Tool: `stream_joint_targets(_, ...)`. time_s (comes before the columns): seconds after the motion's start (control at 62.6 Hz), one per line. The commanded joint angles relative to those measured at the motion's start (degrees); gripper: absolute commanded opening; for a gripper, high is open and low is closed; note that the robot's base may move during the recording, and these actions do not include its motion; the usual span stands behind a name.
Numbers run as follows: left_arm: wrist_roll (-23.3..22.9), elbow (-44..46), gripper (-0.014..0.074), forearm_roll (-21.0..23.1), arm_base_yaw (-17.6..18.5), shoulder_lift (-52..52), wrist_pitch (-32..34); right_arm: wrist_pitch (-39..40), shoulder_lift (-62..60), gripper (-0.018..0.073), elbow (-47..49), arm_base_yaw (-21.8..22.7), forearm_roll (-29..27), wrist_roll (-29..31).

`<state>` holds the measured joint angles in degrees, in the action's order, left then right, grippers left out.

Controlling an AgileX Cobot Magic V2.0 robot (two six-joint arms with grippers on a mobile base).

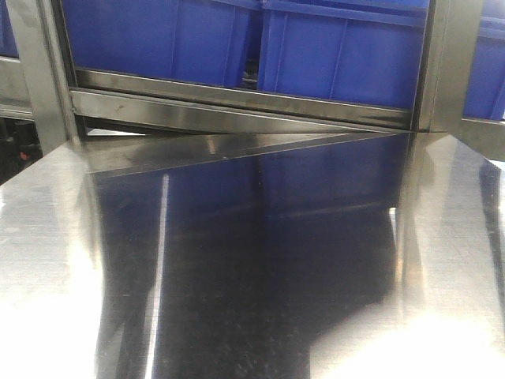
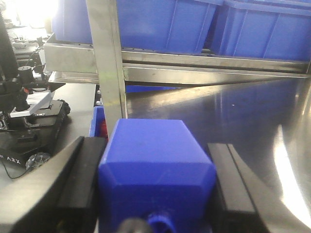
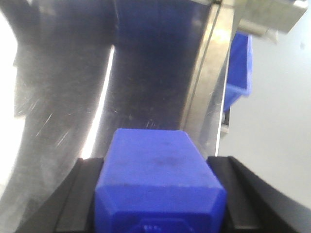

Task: Pick and sort blue part to right shelf
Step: 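Lift the blue part with the right gripper, holding both parts up, then turn the base away from the table while holding both blue parts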

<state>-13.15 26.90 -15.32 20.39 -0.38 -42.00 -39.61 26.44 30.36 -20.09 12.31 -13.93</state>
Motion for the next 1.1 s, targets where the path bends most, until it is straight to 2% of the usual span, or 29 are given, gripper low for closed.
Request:
stream_joint_targets(0.0, -0.7, 1.5, 0.0315, -0.8, 0.3, -1.0, 4.7, 5.3, -6.4, 0.0288, -1.3, 0.1, 1.5, 2.0)
stream_joint_targets(0.256, -0.7, 1.5, 0.0315, -0.8, 0.3, -1.0, 4.7, 5.3, -21.9, 0.0288, -2.7, 0.1, 1.5, 3.7)
stream_joint_targets(0.431, -0.7, 1.5, 0.0315, -0.8, 0.3, -1.0, 4.7, 5.6, -28.3, 0.0288, -2.7, 0.1, 1.5, 3.9)
stream_joint_targets(1.086, -0.7, 1.5, 0.0315, -0.8, 0.3, -1.0, 4.7, 7.4, -28.0, 0.0288, -2.4, 0.1, 1.5, 3.9)
